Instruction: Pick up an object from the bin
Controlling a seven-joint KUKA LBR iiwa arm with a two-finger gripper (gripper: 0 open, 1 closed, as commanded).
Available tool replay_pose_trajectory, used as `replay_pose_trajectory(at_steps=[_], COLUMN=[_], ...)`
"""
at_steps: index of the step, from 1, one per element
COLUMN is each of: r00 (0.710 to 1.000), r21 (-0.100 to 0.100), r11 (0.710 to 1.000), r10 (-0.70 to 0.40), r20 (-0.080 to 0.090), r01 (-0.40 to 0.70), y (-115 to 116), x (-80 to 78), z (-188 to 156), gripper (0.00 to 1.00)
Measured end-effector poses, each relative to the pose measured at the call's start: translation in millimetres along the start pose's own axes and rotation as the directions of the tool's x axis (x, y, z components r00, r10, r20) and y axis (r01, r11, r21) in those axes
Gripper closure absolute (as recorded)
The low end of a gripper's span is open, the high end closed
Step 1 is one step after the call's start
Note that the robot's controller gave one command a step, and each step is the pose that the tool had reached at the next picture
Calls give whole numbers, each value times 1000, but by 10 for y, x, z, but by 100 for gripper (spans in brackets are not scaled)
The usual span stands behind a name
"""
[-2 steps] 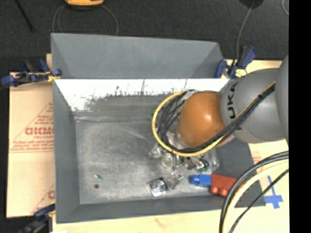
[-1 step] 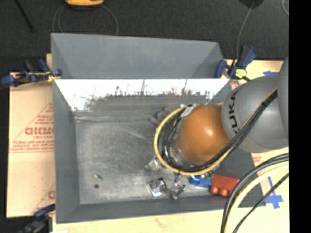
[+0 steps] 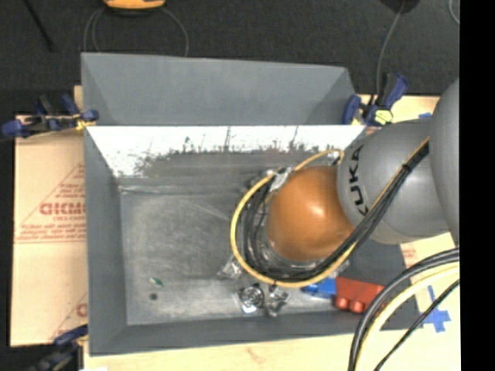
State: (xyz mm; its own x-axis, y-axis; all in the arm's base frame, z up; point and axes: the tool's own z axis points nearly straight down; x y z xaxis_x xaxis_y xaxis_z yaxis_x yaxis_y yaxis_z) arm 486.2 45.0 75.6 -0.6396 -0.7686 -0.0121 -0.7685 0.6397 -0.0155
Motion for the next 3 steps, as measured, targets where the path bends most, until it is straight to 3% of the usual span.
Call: replay_pose_trajectory(at_steps=[1,2,3], r00=[1000,1000,1000], r21=[-2,-8,-7], r11=[1000,1000,1000], r10=[1,1,6], r20=[5,-4,-4], r01=[-1,-1,-6], y=[16,13,-90], x=[-25,-155,-159], z=[-12,-1001,-2003], gripper=[100,100,100])
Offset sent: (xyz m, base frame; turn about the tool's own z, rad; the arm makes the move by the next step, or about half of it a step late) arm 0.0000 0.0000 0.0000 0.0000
